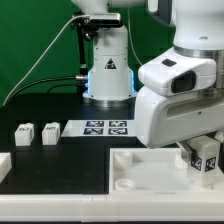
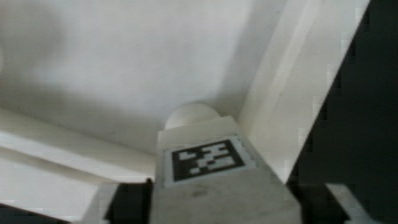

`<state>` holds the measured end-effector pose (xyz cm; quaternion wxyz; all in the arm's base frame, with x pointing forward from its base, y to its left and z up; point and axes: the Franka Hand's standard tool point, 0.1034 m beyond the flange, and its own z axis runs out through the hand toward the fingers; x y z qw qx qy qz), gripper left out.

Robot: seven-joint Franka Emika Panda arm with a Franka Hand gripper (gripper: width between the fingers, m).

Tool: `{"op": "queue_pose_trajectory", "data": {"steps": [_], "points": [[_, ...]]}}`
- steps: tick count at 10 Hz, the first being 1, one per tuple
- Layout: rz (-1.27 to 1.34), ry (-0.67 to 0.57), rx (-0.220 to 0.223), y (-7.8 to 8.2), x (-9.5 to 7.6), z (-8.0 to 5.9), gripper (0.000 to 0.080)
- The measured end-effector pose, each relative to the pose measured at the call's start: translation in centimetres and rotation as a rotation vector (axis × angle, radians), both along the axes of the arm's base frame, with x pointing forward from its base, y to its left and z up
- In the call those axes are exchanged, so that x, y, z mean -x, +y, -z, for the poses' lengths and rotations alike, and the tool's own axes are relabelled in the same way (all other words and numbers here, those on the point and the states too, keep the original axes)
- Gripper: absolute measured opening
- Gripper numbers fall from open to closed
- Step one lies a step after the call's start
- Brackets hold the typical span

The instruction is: Assemble one leg

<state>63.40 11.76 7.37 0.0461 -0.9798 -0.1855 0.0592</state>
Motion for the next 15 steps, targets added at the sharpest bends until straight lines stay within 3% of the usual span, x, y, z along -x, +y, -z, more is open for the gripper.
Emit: {"op": "queue_pose_trajectory", "data": {"steps": [1,4,6,12,14,15], "points": [[0.0,0.0,0.0,-0.02,0.0,0.01,0.0294],[0.035,0.003,0.004,-0.03,0.0,0.02,0.0294],[0.357,0.018,0.016,-0.03,-0.03,0.11,0.0294],[1.201,0.078,0.116,0.42,-0.03,0.21,0.0294],[1.226,0.088,0.11,0.41,-0.04,0.23,0.0294],[1.192,0.084,0.105,0.42,-0.03,0.23,0.0401]]}}
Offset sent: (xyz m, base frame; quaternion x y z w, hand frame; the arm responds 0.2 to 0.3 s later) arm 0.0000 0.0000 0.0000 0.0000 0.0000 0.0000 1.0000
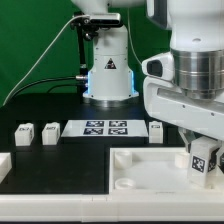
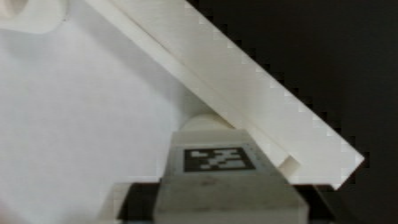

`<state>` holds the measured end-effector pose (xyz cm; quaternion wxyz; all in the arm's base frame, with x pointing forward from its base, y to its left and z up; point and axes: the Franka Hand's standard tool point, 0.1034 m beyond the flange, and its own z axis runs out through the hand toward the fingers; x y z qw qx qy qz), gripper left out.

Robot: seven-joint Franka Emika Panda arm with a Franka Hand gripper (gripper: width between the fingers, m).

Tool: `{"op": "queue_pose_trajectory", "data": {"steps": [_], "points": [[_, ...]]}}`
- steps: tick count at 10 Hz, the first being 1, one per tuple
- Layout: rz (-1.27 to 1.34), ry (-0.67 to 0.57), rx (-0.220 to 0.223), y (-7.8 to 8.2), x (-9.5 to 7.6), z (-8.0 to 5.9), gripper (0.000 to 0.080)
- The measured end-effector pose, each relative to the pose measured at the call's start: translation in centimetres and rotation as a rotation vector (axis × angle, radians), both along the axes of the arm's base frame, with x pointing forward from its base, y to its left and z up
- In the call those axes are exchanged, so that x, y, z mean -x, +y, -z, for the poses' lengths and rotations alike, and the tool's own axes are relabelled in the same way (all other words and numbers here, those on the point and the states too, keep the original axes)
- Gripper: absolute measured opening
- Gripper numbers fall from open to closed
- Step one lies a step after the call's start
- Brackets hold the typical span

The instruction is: Assemble one leg

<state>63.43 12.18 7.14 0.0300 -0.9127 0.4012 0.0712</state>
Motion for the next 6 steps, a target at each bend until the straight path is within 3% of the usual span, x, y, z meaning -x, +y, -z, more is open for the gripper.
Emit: {"op": "queue_pose_trajectory", "data": {"steps": [1,2,3,6], "points": [[-0.051,-0.004,-0.003,0.0,0.02,0.02,0.0401],[-0.211,-0.017,-0.014,-0.06,0.03,0.06,0.0569],[-0.38,-0.031,-0.033,-0.06,0.1,0.06,0.0637],[-0.885,-0.048,-0.057,0.0,-0.02,-0.3,0.0649]]}}
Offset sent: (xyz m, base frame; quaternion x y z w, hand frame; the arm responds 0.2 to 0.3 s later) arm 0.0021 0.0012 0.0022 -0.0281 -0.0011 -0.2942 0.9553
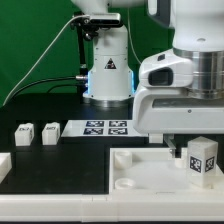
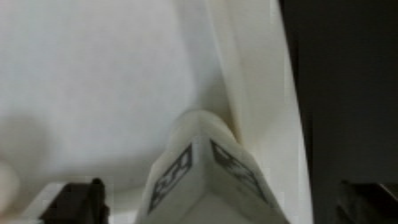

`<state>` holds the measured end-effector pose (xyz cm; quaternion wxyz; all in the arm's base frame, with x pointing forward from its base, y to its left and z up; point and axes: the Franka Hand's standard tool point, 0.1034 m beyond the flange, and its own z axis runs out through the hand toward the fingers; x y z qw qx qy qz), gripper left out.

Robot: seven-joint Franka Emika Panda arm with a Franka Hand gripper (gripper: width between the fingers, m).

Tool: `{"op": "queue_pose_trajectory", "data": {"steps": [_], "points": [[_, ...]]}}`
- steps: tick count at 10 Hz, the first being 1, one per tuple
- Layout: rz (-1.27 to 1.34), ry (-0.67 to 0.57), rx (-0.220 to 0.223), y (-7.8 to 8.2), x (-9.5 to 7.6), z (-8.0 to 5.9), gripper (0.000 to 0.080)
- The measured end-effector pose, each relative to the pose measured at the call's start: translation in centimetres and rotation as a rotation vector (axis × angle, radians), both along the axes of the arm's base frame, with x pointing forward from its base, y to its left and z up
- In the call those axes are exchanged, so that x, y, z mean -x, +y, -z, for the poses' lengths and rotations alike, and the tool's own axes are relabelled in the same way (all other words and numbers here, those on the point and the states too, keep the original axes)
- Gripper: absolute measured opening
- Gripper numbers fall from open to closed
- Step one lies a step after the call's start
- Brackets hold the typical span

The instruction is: Assemble one leg

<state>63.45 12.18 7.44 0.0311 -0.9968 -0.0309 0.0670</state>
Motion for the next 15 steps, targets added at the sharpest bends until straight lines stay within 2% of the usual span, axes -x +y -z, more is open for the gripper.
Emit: {"op": "queue_pose_trajectory", "data": {"steps": [3,6,7,8,9,10,11,12,15], "points": [[-0.295,-0.015,-0.034,-0.05,0.02,0.02,0.0649],[-0.353,-0.019,-0.043,-0.14,0.0,0.08,0.0649],[-0.353,-0.019,-0.043,-0.16,0.0,0.09,0.0538],[-0.353,-0.019,-0.043,-0.16,0.01,0.1,0.0538],[-0.342,-0.018,-0.042,-0.15,0.01,0.11,0.0359],[-0.318,-0.017,-0.037,-0.29,-0.01,0.13,0.0359],[-0.318,-0.017,-0.037,-0.33,-0.02,0.14,0.0295],[-0.296,-0.016,-0.036,-0.34,-0.02,0.16,0.0295],[0.169,-0.004,0.025,-0.16,-0.12,0.19,0.0295]]}}
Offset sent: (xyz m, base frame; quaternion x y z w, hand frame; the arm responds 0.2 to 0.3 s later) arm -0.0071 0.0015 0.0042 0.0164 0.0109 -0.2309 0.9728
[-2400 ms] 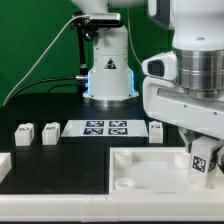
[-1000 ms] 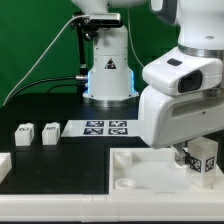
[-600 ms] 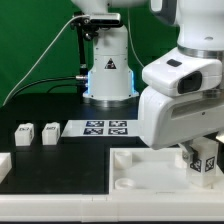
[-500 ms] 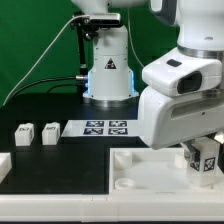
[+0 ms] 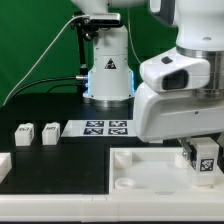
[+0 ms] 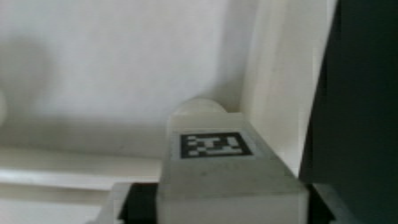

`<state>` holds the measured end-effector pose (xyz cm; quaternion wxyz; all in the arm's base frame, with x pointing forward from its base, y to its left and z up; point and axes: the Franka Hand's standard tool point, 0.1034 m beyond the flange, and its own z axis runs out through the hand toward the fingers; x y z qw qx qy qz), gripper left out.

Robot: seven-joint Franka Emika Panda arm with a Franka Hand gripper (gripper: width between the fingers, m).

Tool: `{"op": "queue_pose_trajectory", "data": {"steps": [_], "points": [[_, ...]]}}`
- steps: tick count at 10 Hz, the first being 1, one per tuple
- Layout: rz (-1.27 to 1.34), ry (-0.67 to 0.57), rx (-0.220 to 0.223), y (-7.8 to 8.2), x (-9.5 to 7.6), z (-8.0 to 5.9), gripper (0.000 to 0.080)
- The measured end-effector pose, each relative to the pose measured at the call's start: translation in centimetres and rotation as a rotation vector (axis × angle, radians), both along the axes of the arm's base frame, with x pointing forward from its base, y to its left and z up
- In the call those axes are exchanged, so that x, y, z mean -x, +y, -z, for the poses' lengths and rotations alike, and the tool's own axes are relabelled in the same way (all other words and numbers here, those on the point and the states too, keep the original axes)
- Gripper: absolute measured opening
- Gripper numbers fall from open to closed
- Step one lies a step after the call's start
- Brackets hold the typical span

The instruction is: Assemble one leg

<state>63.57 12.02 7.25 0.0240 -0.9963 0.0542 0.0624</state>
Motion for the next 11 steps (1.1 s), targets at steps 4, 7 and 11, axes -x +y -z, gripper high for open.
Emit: {"op": "queue_pose_trajectory", "data": {"steps": [4,7,11], "points": [[0.552,0.025,0.046,0.06,-0.22,0.01,0.0295],[0.81,0.041,0.058,0.15,-0.34,0.07,0.0295],[0.78,0.039,0.045,0.18,-0.38,0.16,0.0556]]}}
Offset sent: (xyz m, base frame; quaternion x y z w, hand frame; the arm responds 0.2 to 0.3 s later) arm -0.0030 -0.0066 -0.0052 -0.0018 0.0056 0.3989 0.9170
